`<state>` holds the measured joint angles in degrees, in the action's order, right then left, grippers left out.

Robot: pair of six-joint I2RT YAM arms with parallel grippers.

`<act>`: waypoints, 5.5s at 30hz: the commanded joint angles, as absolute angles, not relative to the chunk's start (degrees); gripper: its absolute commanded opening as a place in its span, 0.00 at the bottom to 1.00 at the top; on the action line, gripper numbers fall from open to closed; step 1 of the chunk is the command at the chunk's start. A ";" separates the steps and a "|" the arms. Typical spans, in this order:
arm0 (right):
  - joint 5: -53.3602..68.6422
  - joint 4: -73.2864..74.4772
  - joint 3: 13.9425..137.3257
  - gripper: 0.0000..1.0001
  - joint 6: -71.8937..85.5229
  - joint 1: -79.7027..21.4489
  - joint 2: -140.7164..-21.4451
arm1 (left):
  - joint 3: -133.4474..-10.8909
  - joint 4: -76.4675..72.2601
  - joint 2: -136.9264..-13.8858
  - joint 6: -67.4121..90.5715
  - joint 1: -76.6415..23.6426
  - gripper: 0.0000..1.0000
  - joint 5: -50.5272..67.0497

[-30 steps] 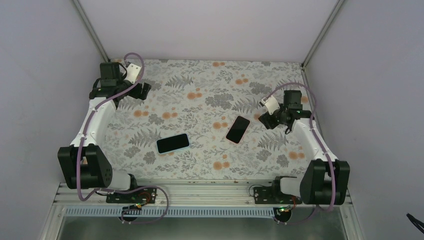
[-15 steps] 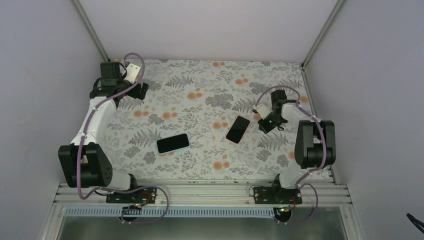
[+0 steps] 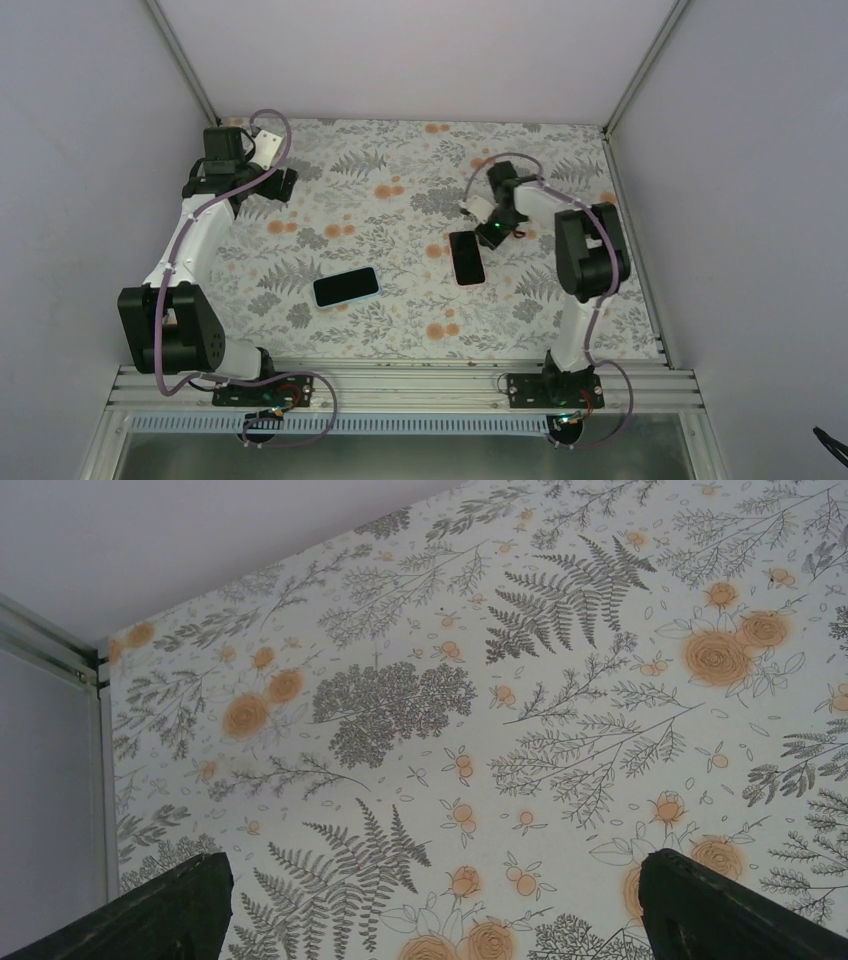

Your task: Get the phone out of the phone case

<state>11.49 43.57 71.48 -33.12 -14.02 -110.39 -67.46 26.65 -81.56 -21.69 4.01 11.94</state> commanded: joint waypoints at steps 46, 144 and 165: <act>19.78 52.28 75.31 1.00 -75.98 -20.93 -111.88 | -59.17 19.31 -79.26 -26.47 4.17 1.00 7.45; -1.00 20.13 61.51 0.52 -46.85 -39.43 -87.62 | -100.48 68.59 -118.30 -45.83 -20.94 1.00 54.11; -2.71 15.20 64.95 0.51 -47.21 -42.19 -86.75 | -107.30 76.64 -123.89 -48.98 -22.83 0.18 59.95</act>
